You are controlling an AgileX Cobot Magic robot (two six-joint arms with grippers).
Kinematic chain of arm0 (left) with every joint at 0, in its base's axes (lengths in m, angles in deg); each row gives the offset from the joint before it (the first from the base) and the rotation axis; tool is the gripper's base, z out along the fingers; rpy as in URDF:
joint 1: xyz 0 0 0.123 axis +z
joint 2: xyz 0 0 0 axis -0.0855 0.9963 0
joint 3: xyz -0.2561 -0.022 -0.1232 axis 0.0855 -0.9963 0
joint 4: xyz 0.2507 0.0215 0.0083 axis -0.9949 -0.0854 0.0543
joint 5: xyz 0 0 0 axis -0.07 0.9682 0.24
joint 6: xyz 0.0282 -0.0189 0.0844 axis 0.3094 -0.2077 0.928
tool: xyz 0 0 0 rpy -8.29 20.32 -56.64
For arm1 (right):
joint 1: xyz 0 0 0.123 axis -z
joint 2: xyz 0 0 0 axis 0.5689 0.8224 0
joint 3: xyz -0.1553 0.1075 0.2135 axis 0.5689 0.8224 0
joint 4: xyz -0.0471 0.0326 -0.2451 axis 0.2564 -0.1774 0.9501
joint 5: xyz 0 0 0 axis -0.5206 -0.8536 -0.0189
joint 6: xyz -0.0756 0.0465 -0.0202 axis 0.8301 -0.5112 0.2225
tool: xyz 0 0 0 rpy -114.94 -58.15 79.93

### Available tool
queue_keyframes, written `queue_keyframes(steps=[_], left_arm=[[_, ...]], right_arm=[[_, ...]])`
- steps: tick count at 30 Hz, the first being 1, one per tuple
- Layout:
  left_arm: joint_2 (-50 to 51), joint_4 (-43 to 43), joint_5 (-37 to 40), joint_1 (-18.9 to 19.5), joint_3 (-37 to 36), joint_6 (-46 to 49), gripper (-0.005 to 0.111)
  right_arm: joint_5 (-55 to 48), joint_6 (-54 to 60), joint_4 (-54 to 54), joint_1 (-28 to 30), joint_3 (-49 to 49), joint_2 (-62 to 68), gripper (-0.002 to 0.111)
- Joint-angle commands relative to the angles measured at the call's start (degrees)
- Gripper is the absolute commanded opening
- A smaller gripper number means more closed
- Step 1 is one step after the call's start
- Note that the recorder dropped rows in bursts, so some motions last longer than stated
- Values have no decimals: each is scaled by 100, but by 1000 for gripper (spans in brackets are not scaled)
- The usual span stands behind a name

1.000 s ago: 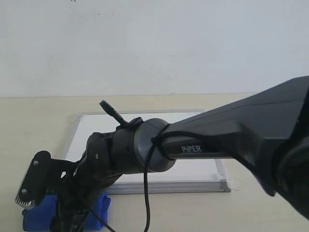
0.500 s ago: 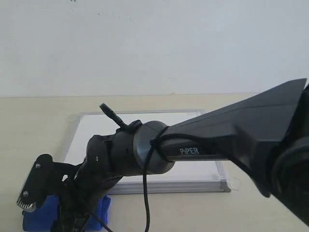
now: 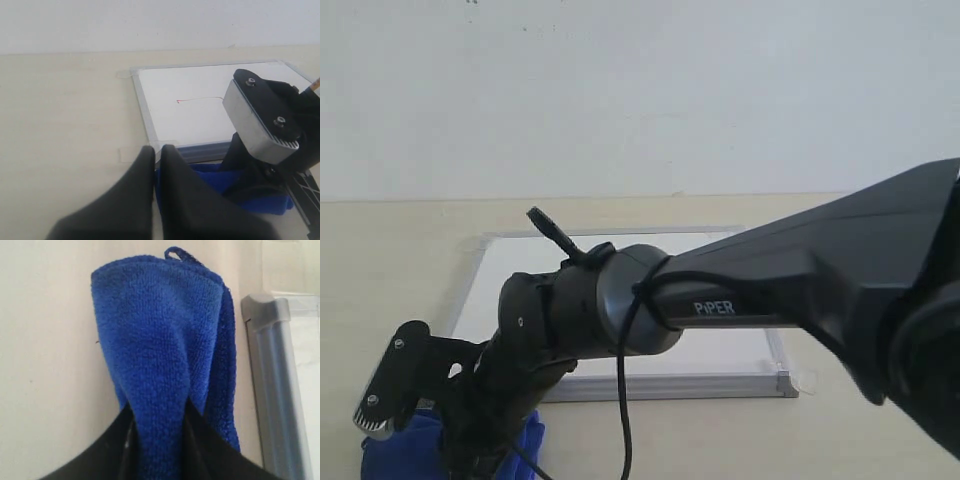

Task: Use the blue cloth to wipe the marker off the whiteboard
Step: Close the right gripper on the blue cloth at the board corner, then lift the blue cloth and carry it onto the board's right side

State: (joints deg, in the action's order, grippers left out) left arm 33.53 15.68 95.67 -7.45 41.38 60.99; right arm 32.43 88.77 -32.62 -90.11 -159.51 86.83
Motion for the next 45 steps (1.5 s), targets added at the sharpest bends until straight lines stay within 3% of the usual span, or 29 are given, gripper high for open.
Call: queue_keyframes(steps=[1, 10, 19, 23, 35, 40, 45], left_arm=[[-13, 56, -31, 0, 14, 6, 4], [-13, 56, -31, 0, 14, 6, 4], [-13, 56, -31, 0, 14, 6, 4], [-13, 56, -31, 0, 14, 6, 4], [-13, 56, -31, 0, 14, 6, 4], [-13, 56, -31, 0, 14, 6, 4], [-13, 56, -31, 0, 14, 6, 4]], right_arm=[[-436, -99, -27, -10, 18, 6, 0], [-397, -957, 245, -10, 18, -195, 0], [-680, -5022, 3711, 49, 18, -1208, 0], [-717, -5827, 3977, 309, 18, -1555, 0], [-996, -6380, 4006, 2223, 18, -1829, 0], [-697, -6369, 4143, 2540, 18, -1413, 0], [-412, -6392, 5006, 2575, 18, -893, 0]])
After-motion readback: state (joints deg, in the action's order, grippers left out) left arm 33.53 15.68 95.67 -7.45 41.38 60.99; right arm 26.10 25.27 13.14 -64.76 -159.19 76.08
